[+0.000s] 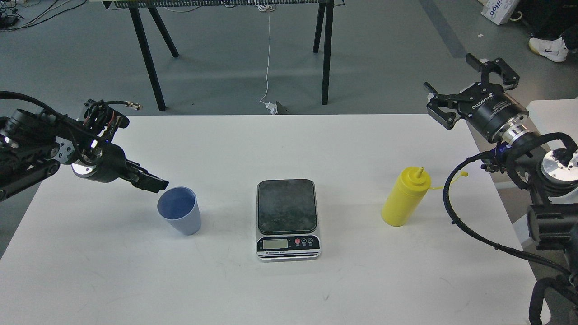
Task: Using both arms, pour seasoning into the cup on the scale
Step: 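Lower the left gripper onto the blue cup rim and grasp it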
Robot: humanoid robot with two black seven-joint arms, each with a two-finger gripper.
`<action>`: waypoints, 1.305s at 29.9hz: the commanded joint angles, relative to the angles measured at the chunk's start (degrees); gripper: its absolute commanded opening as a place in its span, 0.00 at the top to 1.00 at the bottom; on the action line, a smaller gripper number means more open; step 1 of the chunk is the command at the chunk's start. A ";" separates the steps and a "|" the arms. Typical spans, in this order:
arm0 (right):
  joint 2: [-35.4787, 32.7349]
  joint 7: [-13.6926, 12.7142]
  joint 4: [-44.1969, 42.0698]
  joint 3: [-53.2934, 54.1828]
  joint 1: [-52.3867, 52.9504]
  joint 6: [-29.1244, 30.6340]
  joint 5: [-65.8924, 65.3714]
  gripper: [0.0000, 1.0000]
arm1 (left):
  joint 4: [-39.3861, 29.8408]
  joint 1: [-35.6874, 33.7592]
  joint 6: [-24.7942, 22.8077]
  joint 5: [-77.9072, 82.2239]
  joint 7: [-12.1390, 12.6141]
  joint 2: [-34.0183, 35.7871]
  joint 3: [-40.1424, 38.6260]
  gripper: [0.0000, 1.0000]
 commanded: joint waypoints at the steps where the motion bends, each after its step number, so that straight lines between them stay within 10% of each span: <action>1: -0.08 0.00 -0.05 -0.06 0.00 -0.02 0.00 0.01 | -3.49 0.27 0.00 -0.01 -0.01 1.60 -0.03 0.00; 22: -0.52 0.00 -0.05 0.20 -0.35 -0.02 0.00 0.01 | -3.41 3.61 0.00 -0.18 -0.01 1.16 -0.56 0.03; 39: -1.22 0.00 -0.13 0.38 -1.49 -0.02 0.00 0.01 | -3.41 3.69 0.00 -0.62 -0.01 -1.65 -0.82 0.30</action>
